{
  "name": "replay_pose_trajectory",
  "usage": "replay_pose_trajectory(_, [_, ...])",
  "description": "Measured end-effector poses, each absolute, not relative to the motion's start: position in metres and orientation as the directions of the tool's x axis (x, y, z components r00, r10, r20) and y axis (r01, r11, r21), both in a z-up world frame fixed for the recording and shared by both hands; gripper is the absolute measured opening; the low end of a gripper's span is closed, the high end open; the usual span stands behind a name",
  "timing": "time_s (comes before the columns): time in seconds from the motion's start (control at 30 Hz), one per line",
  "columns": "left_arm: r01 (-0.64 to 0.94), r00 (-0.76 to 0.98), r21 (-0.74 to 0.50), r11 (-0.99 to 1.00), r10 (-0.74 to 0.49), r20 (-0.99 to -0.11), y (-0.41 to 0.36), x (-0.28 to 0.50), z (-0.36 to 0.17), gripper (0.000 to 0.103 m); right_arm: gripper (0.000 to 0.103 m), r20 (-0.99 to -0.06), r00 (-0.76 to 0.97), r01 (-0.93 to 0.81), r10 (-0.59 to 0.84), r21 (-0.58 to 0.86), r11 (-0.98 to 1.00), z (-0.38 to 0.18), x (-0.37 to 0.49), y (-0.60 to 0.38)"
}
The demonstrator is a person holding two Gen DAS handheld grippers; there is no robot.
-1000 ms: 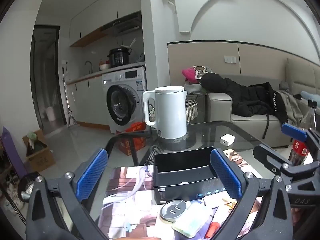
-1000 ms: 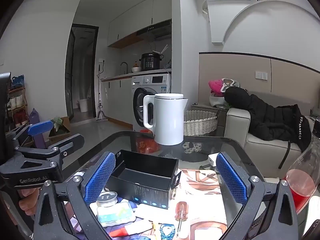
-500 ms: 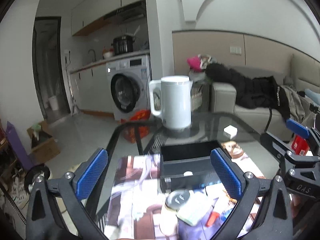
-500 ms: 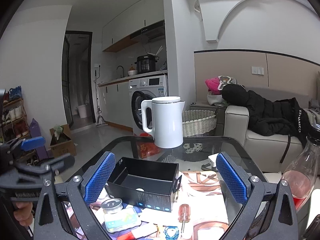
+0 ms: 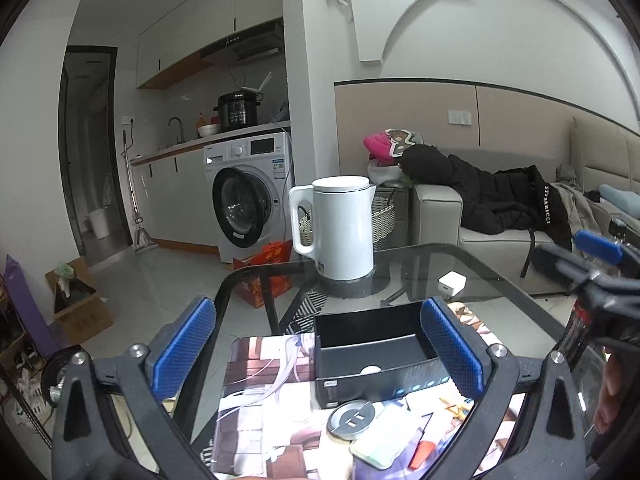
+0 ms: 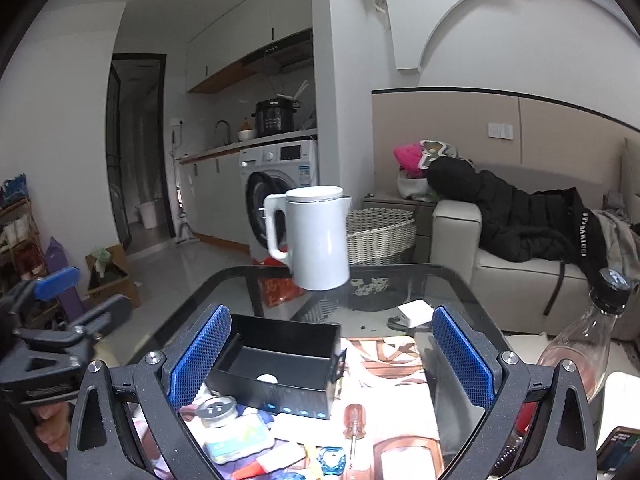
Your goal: Organize rigid objects
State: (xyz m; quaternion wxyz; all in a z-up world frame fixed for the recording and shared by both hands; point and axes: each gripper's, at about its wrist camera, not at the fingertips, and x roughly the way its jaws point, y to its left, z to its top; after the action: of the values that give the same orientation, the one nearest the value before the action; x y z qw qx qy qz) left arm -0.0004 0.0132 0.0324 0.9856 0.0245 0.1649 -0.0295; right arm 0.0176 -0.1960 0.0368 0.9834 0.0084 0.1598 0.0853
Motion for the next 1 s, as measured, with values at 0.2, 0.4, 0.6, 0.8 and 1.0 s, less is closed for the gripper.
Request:
replay_pose_trajectory(0.2, [0.069, 0.939, 0.02, 0.997, -0.059, -0.339, 0.005, 0.01, 0.037, 0.103, 0.103, -0.19, 0.949, -0.258, 0.253, -0.003, 0.966, 0.055, -0.005, -0.189])
replay_pose_trajectory(0.4, [0.078, 0.938, 0.041, 0.996, -0.06, -0.341, 0.001, 0.006, 0.028, 0.103, 0.103, -0.269, 0.922, -0.282, 0.279, 0.029, 0.959, 0.044, 0.002, -0.194])
replay_pose_trajectory(0.6, [0.066, 0.942, 0.014, 0.998, -0.058, -0.331, 0.009, 0.008, 0.027, 0.103, 0.103, -0.274, 0.921, -0.277, 0.276, 0.038, 0.96, 0.043, 0.003, -0.196])
replay_pose_trajectory(0.8, [0.074, 0.944, 0.01, 0.997, -0.067, -0.324, 0.007, 0.005, 0.029, 0.103, 0.103, -0.258, 0.927, -0.277, 0.272, 0.018, 0.961, 0.045, 0.002, -0.195])
replay_pose_trajectory(1.0, [0.078, 0.942, 0.019, 0.997, -0.068, -0.328, 0.007, 0.003, 0.029, 0.103, 0.103, -0.275, 0.923, -0.278, 0.269, 0.009, 0.961, 0.042, 0.004, -0.194])
